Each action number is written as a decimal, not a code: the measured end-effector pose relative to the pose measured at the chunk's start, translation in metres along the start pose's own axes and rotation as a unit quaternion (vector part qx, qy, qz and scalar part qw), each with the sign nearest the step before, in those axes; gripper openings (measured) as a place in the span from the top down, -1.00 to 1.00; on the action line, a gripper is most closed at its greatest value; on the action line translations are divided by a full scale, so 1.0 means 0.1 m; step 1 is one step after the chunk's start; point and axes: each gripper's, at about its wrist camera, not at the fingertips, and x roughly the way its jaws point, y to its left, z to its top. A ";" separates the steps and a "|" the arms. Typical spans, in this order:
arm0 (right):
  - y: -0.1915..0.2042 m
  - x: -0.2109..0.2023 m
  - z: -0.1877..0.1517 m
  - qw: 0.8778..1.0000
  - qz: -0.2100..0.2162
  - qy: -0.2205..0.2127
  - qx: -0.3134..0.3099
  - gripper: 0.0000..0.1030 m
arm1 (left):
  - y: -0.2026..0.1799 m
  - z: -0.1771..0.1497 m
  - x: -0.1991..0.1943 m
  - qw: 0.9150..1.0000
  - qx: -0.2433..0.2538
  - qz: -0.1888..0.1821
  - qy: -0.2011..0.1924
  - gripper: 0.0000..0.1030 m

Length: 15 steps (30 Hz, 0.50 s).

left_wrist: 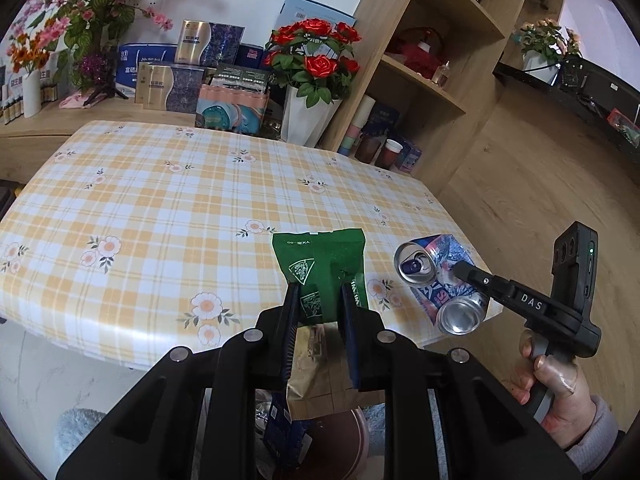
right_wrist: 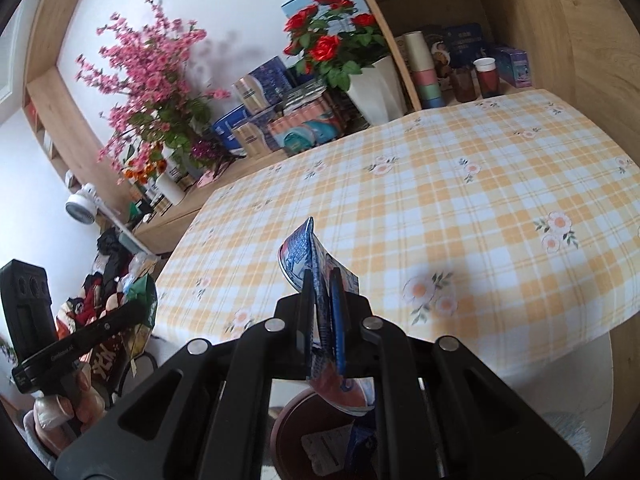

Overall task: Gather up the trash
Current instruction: 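Carry the green packet and the crushed can over the brown bin with both tools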

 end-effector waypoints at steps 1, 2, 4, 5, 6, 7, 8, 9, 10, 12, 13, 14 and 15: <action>0.02 -0.01 -0.04 1.000 0.003 0.005 -0.001 0.78 | 0.01 -0.02 -0.03 1.000 -0.001 0.000 -0.001 0.60; 0.04 -0.01 -0.07 1.000 0.006 0.009 -0.002 0.78 | 0.01 -0.04 -0.07 1.000 -0.001 0.000 -0.002 0.60; 0.08 -0.02 -0.15 1.000 0.011 0.022 -0.006 0.78 | 0.02 -0.06 -0.11 1.000 -0.002 0.001 -0.004 0.60; 0.10 -0.02 -0.18 1.000 0.013 0.025 -0.008 0.78 | 0.02 -0.08 -0.14 1.000 -0.004 0.000 -0.006 0.60; 0.12 -0.03 -0.22 0.999 0.015 0.032 -0.012 0.78 | 0.02 -0.08 -0.15 1.000 -0.004 0.000 -0.006 0.60; 0.14 -0.03 -0.24 0.999 0.016 0.035 -0.014 0.78 | 0.02 -0.10 -0.16 1.000 -0.005 0.000 -0.007 0.60; 0.17 -0.03 -0.28 0.999 0.018 0.040 -0.019 0.78 | 0.02 -0.10 -0.17 1.000 -0.005 -0.001 -0.008 0.60; 0.19 -0.03 -0.30 0.999 0.019 0.044 -0.022 0.78 | 0.02 -0.11 -0.18 1.000 -0.006 -0.001 -0.008 0.60; 0.20 -0.03 -0.33 0.998 0.021 0.048 -0.025 0.78 | 0.01 -0.12 -0.19 1.000 -0.006 -0.001 -0.009 0.60; 0.23 -0.03 -0.38 0.998 0.025 0.056 -0.029 0.78 | 0.02 -0.13 -0.20 1.000 -0.006 0.000 -0.009 0.60; 0.25 -0.03 -0.40 0.997 0.027 0.060 -0.031 0.78 | 0.02 -0.14 -0.20 1.000 -0.006 0.000 -0.009 0.60; 0.27 -0.02 -0.43 0.997 0.029 0.065 -0.035 0.78 | 0.02 -0.15 -0.21 1.000 -0.006 0.002 -0.009 0.60; 0.28 -0.01 -0.44 0.997 0.030 0.068 -0.037 0.78 | 0.02 -0.16 -0.22 1.000 -0.006 0.002 -0.009 0.60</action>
